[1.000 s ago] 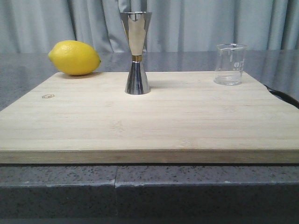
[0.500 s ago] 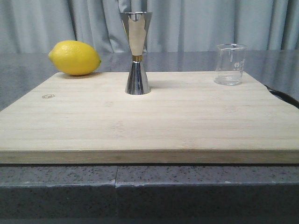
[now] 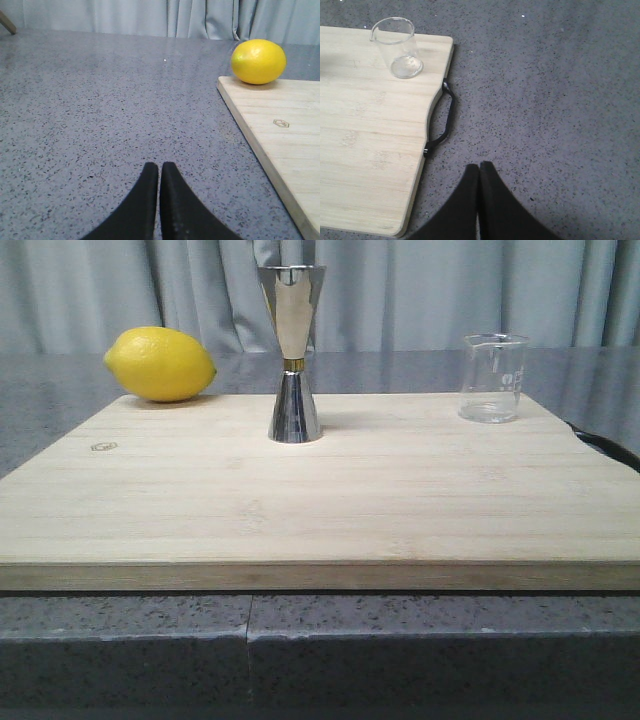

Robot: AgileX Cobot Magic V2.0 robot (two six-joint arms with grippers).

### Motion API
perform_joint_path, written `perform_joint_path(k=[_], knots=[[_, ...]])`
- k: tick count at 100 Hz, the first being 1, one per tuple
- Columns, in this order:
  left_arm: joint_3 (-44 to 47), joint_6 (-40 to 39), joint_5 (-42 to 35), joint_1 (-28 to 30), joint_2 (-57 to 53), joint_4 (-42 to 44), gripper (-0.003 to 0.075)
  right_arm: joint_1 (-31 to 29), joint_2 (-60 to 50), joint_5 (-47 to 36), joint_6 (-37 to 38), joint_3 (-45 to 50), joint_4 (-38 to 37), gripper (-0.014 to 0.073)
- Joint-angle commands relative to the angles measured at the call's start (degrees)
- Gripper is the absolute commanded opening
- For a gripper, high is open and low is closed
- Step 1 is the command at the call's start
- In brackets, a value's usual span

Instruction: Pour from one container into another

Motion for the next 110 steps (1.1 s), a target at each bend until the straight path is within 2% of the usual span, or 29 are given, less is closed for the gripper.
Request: perform_joint_path(k=[1, 7, 12, 39, 110], knots=[[0.75, 0.16, -7.29, 0.25, -1.74, -0.63, -0.0019, -0.03, 0.10, -3.52, -0.64, -2.13, -0.44, -0.0071], [2.42, 0.16, -10.93, 0.25, -1.64, -0.63, -0.0019, -0.03, 0.10, -3.36, -0.64, -2.13, -0.44, -0.0071], [2.25, 0.16, -9.85, 0.25, -1.64, -0.63, -0.0019, -0.03, 0.10, -3.37, -0.64, -2.13, -0.44, -0.0071], [2.25, 0.16, -17.57, 0.25, -1.64, 0.00, -0.0019, -0.03, 0.10, -3.37, -0.64, -2.13, -0.44, -0.0071], [2.25, 0.16, -17.21, 0.25, -1.64, 0.00, -0.0019, 0.07, -0.54, -4.80, -0.64, -1.30, -0.44, -0.0071]])
